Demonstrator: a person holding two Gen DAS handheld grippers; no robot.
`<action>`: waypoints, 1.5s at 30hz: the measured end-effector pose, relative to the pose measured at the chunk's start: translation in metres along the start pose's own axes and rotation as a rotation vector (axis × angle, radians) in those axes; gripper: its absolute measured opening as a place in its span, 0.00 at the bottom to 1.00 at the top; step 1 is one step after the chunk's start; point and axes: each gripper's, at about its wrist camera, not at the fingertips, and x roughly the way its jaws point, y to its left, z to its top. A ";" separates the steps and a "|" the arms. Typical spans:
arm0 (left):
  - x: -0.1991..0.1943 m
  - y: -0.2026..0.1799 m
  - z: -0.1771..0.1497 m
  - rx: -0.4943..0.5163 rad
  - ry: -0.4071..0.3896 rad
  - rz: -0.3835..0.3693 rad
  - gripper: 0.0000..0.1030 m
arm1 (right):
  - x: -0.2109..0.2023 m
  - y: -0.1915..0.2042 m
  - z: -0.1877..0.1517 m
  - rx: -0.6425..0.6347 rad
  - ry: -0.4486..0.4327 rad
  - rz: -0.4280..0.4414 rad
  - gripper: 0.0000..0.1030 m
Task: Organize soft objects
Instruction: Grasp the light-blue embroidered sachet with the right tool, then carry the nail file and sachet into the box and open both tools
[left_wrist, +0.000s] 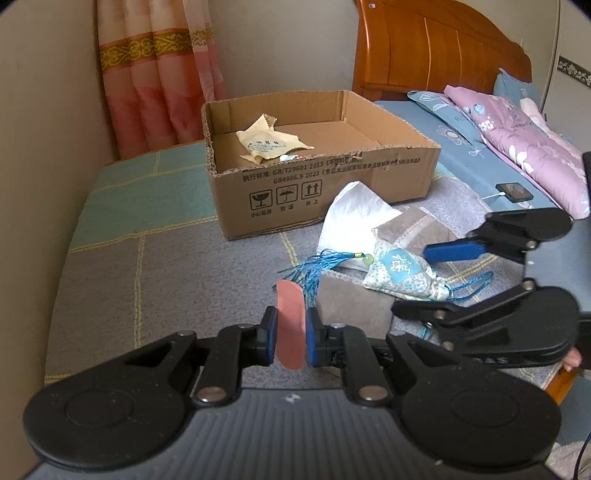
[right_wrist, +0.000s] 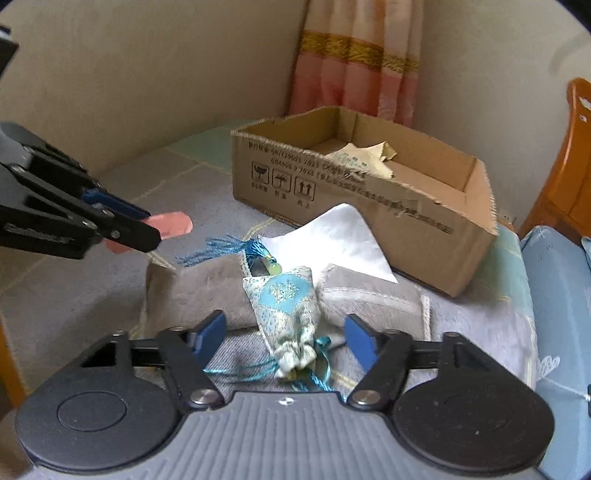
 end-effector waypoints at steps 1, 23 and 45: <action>0.000 0.000 0.000 0.000 0.001 -0.001 0.14 | 0.004 0.001 0.001 -0.012 0.005 -0.009 0.61; -0.015 -0.010 0.010 0.051 -0.009 -0.023 0.14 | -0.032 -0.007 0.013 -0.055 -0.005 -0.010 0.32; -0.023 -0.013 0.025 0.044 -0.040 -0.002 0.14 | -0.053 -0.074 0.115 -0.059 -0.162 -0.115 0.32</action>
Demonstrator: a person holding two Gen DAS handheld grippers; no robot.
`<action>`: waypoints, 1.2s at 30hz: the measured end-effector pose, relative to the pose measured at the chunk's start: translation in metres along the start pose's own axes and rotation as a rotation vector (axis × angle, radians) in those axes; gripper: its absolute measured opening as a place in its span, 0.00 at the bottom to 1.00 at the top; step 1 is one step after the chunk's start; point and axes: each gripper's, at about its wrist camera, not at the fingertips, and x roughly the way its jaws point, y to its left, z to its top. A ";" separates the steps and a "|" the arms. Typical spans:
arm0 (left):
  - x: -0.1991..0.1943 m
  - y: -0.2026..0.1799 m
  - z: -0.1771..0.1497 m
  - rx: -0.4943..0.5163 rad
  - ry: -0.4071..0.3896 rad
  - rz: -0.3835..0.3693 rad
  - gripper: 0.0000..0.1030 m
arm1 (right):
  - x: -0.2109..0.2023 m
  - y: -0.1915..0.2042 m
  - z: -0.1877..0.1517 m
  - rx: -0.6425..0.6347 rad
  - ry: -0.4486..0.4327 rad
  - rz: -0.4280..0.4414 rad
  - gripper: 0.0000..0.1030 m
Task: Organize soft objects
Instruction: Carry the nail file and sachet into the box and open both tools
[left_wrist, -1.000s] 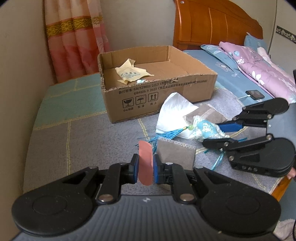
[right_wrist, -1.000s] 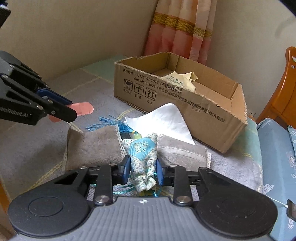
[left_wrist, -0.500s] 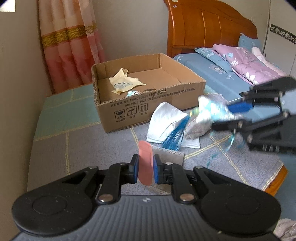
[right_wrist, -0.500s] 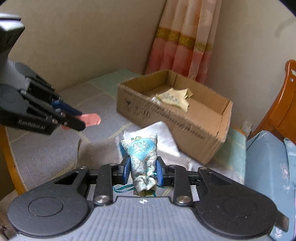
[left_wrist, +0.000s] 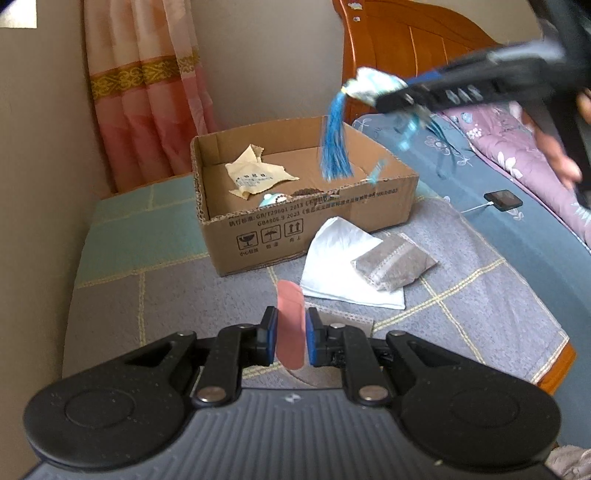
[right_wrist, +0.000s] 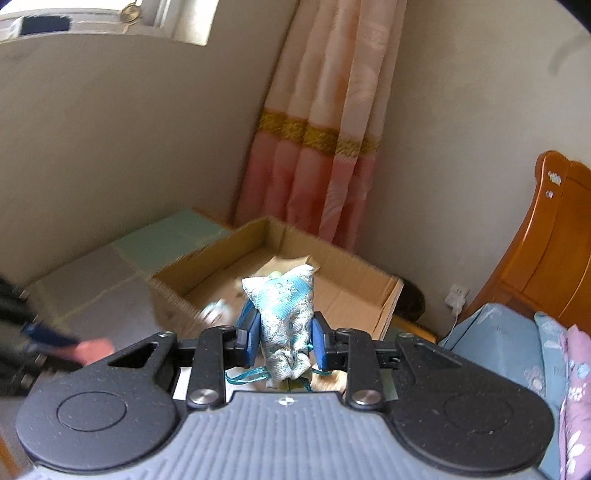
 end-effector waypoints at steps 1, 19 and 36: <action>0.000 0.001 0.001 -0.001 -0.002 0.001 0.14 | 0.005 -0.004 0.006 -0.005 -0.003 -0.006 0.32; 0.011 0.004 0.043 0.088 -0.044 0.026 0.14 | 0.112 -0.047 0.026 0.090 0.132 -0.104 0.80; 0.087 0.032 0.141 0.062 -0.075 0.039 0.14 | 0.020 -0.032 -0.022 0.207 0.075 -0.073 0.92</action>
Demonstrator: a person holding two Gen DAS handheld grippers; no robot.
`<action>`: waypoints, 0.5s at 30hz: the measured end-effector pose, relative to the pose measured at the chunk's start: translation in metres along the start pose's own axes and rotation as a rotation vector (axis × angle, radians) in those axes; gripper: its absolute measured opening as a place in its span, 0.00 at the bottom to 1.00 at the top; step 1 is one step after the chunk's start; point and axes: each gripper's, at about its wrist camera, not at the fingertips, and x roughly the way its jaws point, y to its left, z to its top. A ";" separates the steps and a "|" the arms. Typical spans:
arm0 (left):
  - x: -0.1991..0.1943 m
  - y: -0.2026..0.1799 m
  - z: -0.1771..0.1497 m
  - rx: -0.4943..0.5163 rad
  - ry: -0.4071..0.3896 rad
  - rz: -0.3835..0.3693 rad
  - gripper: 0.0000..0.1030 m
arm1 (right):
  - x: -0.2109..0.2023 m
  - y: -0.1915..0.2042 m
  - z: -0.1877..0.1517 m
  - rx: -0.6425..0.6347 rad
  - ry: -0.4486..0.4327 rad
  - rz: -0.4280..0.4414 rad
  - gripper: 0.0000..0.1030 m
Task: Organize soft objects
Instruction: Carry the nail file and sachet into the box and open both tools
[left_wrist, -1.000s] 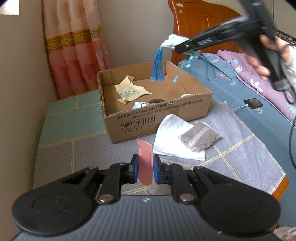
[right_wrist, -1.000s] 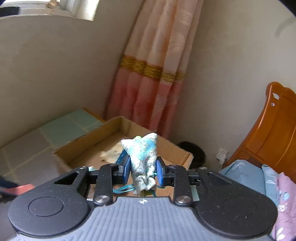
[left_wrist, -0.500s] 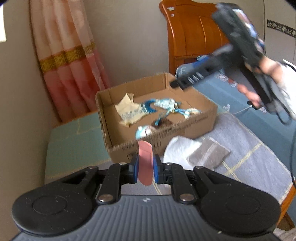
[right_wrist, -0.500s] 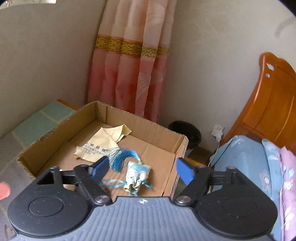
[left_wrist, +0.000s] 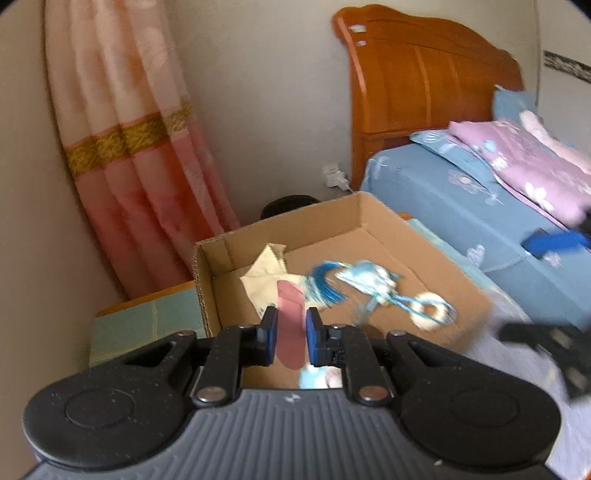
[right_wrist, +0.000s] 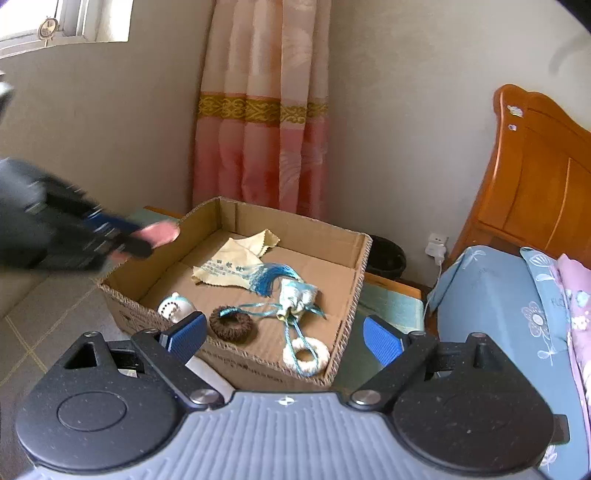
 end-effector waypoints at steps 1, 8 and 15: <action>0.007 0.005 0.001 -0.027 0.007 -0.002 0.15 | -0.001 -0.002 -0.003 0.007 0.005 -0.002 0.92; 0.027 0.019 -0.008 -0.110 0.028 0.093 0.84 | -0.014 -0.014 -0.018 0.046 0.025 -0.031 0.92; -0.008 0.013 -0.019 -0.088 0.020 0.108 0.92 | -0.024 -0.016 -0.027 0.109 0.016 -0.011 1.00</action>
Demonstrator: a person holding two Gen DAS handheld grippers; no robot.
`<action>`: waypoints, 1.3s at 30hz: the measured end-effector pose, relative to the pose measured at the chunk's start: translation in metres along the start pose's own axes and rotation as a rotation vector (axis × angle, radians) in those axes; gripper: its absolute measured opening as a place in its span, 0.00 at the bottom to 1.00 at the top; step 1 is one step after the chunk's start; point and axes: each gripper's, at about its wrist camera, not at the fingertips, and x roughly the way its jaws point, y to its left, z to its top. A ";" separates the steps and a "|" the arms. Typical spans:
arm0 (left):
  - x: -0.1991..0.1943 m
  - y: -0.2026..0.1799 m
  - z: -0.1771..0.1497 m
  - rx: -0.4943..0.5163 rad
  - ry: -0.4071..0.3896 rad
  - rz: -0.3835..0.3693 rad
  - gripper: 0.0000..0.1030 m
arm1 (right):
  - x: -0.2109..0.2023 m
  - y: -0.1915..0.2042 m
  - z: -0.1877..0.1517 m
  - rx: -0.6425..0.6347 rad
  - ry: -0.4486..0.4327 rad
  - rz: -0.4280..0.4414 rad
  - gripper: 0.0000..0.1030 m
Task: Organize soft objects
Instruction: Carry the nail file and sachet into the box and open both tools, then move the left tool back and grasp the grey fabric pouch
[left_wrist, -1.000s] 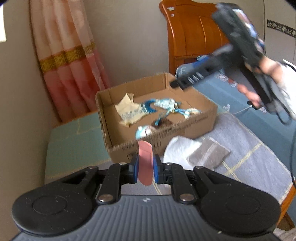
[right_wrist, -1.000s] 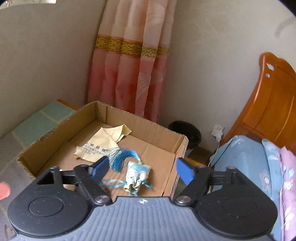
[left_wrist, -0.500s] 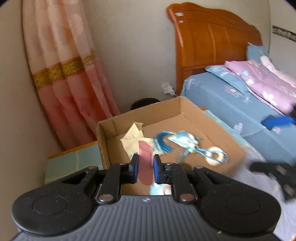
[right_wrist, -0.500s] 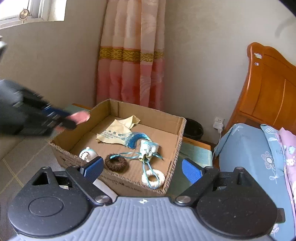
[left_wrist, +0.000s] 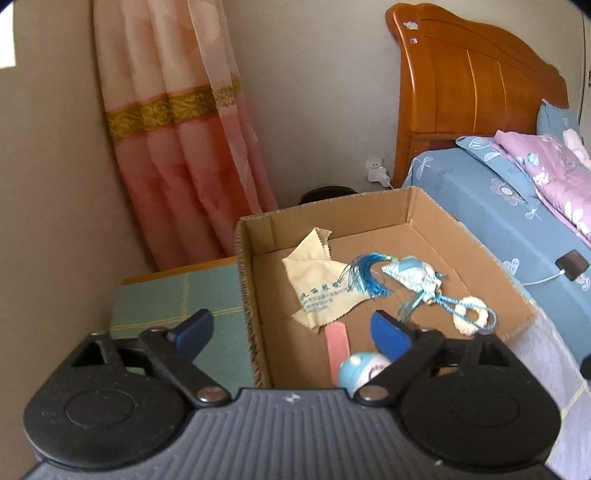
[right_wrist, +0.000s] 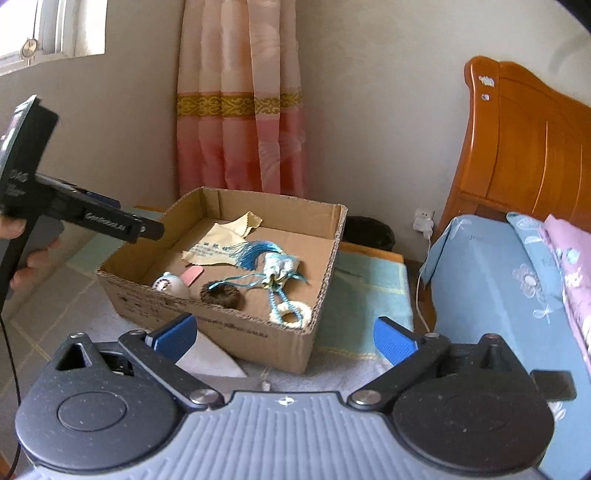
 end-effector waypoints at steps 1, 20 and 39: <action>-0.008 -0.001 -0.003 0.005 -0.002 0.000 0.92 | -0.002 0.001 -0.001 0.008 0.000 -0.002 1.00; -0.078 -0.029 -0.093 -0.019 -0.016 -0.032 0.98 | -0.016 0.027 -0.066 0.065 0.110 0.019 1.00; -0.048 -0.068 -0.154 0.036 0.113 -0.144 0.88 | -0.008 0.034 -0.086 0.065 0.183 0.042 1.00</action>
